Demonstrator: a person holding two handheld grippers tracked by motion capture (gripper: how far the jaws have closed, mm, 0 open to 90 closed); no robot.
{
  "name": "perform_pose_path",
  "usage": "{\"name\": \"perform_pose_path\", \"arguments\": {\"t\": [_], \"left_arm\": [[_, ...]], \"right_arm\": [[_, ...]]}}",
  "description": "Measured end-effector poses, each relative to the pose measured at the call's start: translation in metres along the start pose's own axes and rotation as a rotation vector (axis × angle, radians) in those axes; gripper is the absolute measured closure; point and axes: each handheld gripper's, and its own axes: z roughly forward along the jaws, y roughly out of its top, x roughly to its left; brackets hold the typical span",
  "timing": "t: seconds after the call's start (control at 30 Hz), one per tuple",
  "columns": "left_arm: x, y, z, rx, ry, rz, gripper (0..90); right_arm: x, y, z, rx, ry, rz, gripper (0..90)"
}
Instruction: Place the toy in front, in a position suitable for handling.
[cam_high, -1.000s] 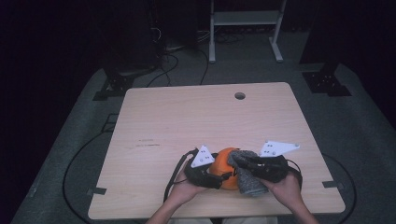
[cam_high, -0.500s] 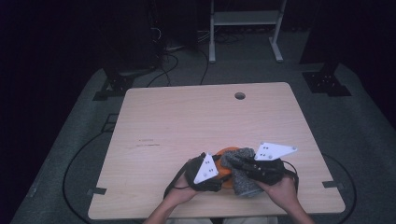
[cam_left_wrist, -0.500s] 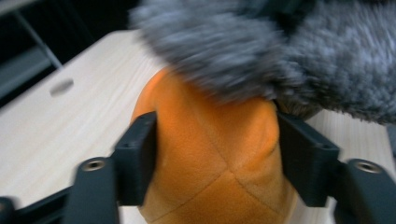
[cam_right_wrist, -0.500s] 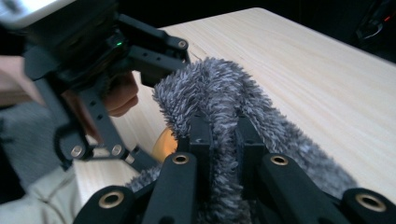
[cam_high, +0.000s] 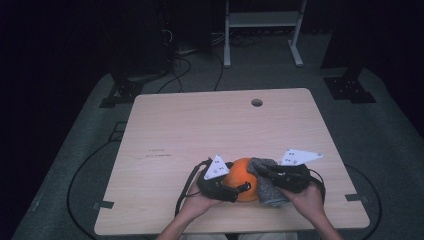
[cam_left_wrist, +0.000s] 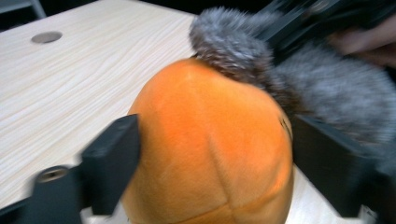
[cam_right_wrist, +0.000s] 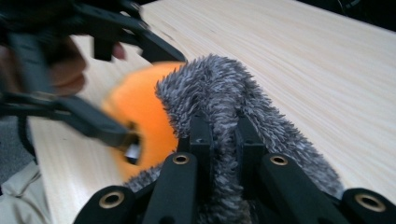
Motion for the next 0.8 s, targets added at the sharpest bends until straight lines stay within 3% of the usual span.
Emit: {"name": "perform_pose_path", "arguments": {"t": [0.03,0.07,0.13,0.17,0.2,0.27,0.3,0.33,0.37,0.4,0.43,0.5,0.53,0.6,0.63,0.67,0.7,0.73,0.8], "left_arm": [[-0.002,-0.001,-0.002,-0.015,0.01,0.055,31.2],[-0.005,-0.002,-0.003,-0.029,0.012,0.127,38.4],[-0.012,-0.001,-0.004,-0.028,0.013,0.24,40.9],[-0.013,-0.001,-0.005,-0.026,0.013,0.273,41.0],[-0.013,0.0,-0.005,-0.024,0.008,0.271,40.4],[-0.009,-0.001,-0.003,-0.025,-0.009,0.192,34.6],[-0.004,-0.001,-0.001,-0.018,-0.021,0.114,27.3],[-0.004,-0.001,-0.001,-0.018,-0.021,0.114,17.4],[0.0,0.001,0.001,-0.004,-0.037,0.015,17.4],[0.008,0.001,0.007,0.056,-0.067,-0.174,8.3],[0.009,0.0,0.009,0.079,-0.06,-0.211,8.3],[0.008,-0.001,0.008,0.076,-0.043,-0.19,19.1],[0.005,-0.001,0.004,0.051,-0.029,-0.111,25.8],[0.002,-0.001,-0.001,-0.009,-0.01,-0.019,33.6],[-0.001,0.0,-0.002,-0.039,0.015,0.061,36.0],[-0.001,0.0,-0.002,-0.039,0.015,0.061,36.9],[-0.009,0.002,-0.002,-0.068,0.067,0.221,36.8],[-0.011,0.001,-0.002,-0.071,0.071,0.288,36.4],[-0.01,-0.001,0.002,-0.052,0.048,0.308,32.6]], "right_arm": [[0.004,0.003,0.0,-0.01,0.011,-0.011,80.5],[0.012,0.01,-0.003,-0.05,0.051,-0.032,80.4],[0.016,0.015,-0.006,-0.067,0.036,-0.06,80.4],[0.015,0.016,-0.007,-0.068,0.035,-0.06,80.4],[0.014,0.016,-0.007,-0.066,0.026,-0.06,80.4],[0.008,0.011,-0.004,-0.05,0.025,-0.04,80.5],[0.005,0.007,-0.002,-0.042,0.031,-0.016,80.4],[0.005,0.007,-0.002,-0.042,0.031,-0.016,80.4],[0.004,0.004,0.0,-0.035,0.038,0.0,80.5],[0.009,0.002,0.005,-0.03,0.078,0.009,80.5],[0.012,0.004,0.006,-0.028,0.085,0.001,80.5],[0.018,0.008,0.008,-0.014,0.073,-0.029,80.5],[0.02,0.009,0.008,-0.017,0.065,-0.036,80.5],[0.02,0.011,0.002,-0.051,0.046,-0.043,80.5],[0.021,0.012,-0.002,-0.076,0.032,-0.043,80.5],[0.021,0.012,-0.002,-0.076,0.032,-0.043,80.5],[0.021,0.016,-0.01,-0.122,0.004,-0.048,80.5],[0.022,0.016,-0.011,-0.125,0.0,-0.051,80.5],[0.021,0.016,-0.007,-0.109,-0.006,-0.06,80.4]]}}
